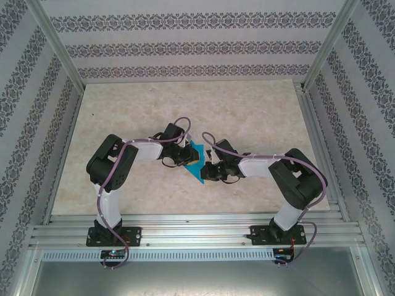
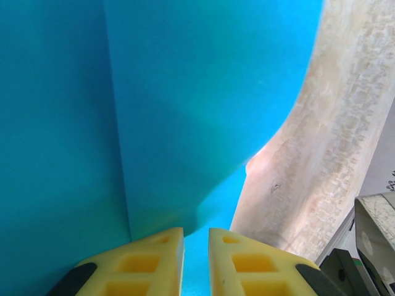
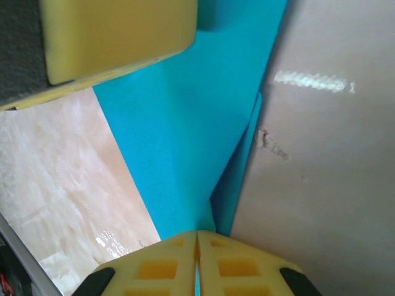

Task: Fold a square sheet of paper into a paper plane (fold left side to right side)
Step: Fourth fold the wing at the center of the table.

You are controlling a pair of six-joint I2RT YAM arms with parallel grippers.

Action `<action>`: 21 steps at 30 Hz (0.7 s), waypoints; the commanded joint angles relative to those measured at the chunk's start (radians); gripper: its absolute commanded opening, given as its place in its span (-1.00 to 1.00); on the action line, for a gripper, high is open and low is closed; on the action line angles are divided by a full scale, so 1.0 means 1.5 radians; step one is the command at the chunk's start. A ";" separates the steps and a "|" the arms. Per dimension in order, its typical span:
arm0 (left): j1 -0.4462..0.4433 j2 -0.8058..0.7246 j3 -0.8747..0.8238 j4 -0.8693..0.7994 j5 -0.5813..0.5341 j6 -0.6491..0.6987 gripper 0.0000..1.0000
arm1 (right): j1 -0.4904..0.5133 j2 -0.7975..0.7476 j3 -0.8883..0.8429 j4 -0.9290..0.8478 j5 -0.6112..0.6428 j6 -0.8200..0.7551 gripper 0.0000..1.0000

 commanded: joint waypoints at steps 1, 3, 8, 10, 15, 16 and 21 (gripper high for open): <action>-0.008 0.040 -0.014 -0.049 -0.064 0.010 -0.60 | 0.014 0.004 -0.019 -0.086 0.017 -0.021 -0.82; -0.007 0.039 -0.014 -0.049 -0.064 0.011 -0.60 | 0.013 -0.006 -0.022 -0.090 0.017 -0.021 -0.82; -0.007 0.037 -0.018 -0.048 -0.063 0.010 -0.60 | 0.005 -0.077 0.005 -0.074 0.004 -0.003 -0.79; -0.007 0.035 -0.020 -0.047 -0.064 0.010 -0.60 | 0.005 -0.092 0.021 -0.069 -0.002 0.004 -0.78; -0.007 0.035 -0.020 -0.046 -0.063 0.010 -0.60 | 0.020 -0.066 0.041 -0.032 -0.016 0.026 -0.79; -0.007 0.035 -0.020 -0.046 -0.064 0.010 -0.60 | 0.024 -0.053 0.044 -0.024 -0.017 0.029 -0.79; -0.007 0.035 -0.020 -0.047 -0.064 0.011 -0.60 | 0.035 -0.001 0.046 -0.012 -0.010 0.031 -0.80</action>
